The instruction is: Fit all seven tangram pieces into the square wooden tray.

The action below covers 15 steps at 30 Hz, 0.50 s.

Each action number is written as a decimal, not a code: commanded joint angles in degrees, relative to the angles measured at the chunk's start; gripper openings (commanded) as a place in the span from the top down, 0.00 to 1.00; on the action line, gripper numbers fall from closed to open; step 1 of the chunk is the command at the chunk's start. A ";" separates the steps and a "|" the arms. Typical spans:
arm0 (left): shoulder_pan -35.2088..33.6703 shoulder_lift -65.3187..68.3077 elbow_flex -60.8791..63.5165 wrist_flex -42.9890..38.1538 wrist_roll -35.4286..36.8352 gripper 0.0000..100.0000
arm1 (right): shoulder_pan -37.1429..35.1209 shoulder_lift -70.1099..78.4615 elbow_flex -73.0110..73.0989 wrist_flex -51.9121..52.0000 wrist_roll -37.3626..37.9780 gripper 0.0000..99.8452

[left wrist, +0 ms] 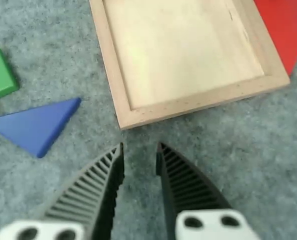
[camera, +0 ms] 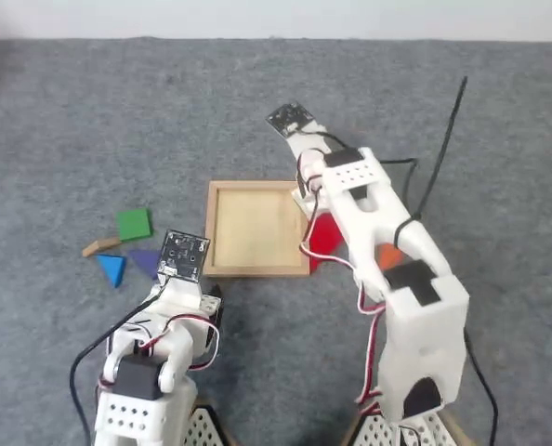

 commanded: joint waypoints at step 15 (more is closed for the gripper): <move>0.18 -0.97 -0.48 0.18 0.35 0.90 | 6.99 3.30 -8.44 6.99 3.87 0.61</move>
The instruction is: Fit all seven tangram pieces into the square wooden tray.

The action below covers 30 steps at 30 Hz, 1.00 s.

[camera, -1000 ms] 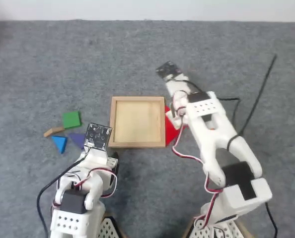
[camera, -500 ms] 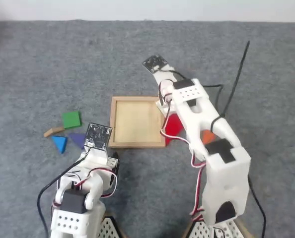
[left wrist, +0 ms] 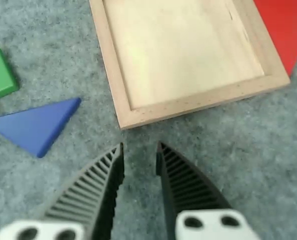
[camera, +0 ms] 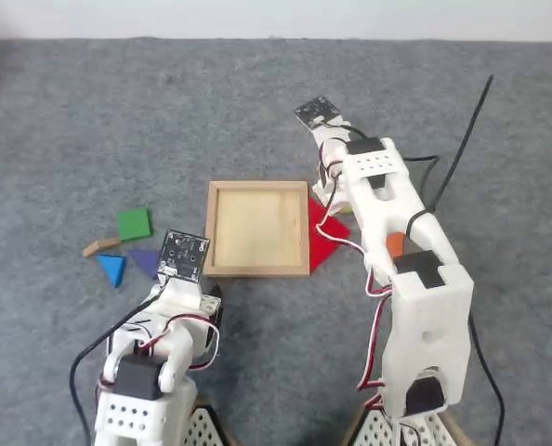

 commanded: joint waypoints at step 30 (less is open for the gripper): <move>0.18 -0.97 -0.48 0.18 0.35 0.90 | 3.21 -0.84 -4.22 12.70 38.15 0.53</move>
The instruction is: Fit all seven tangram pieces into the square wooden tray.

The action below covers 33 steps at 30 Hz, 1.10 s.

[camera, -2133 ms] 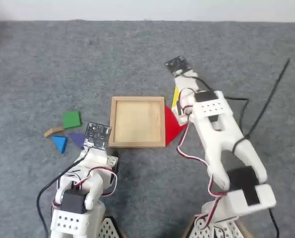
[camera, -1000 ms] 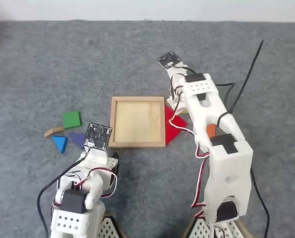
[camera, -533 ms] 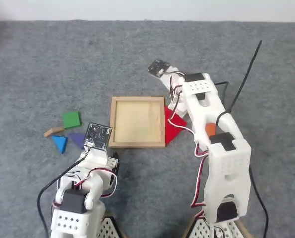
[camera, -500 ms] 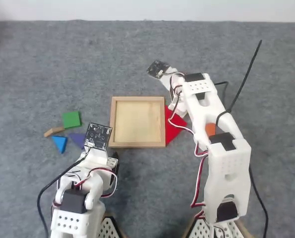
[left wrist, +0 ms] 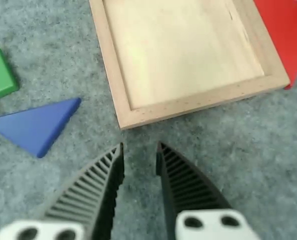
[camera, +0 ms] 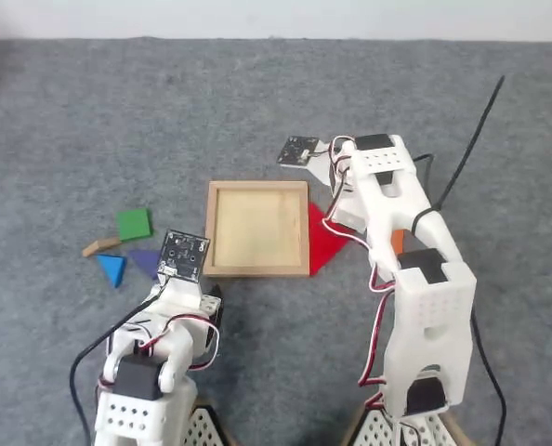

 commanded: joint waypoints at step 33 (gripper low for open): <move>0.18 -0.97 -0.48 0.18 0.35 0.90 | -0.04 16.40 -24.97 11.03 -9.49 0.85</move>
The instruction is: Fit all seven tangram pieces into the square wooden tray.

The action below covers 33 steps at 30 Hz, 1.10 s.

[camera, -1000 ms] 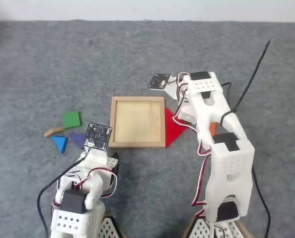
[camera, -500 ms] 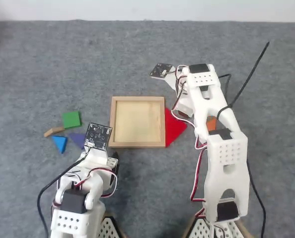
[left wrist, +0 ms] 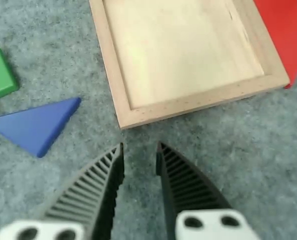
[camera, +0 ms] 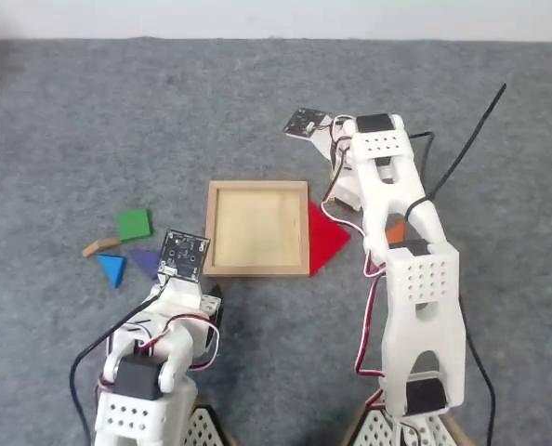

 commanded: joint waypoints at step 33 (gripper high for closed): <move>0.18 -0.97 -0.48 0.18 0.35 0.90 | -4.35 8.04 -24.09 7.25 -35.16 0.64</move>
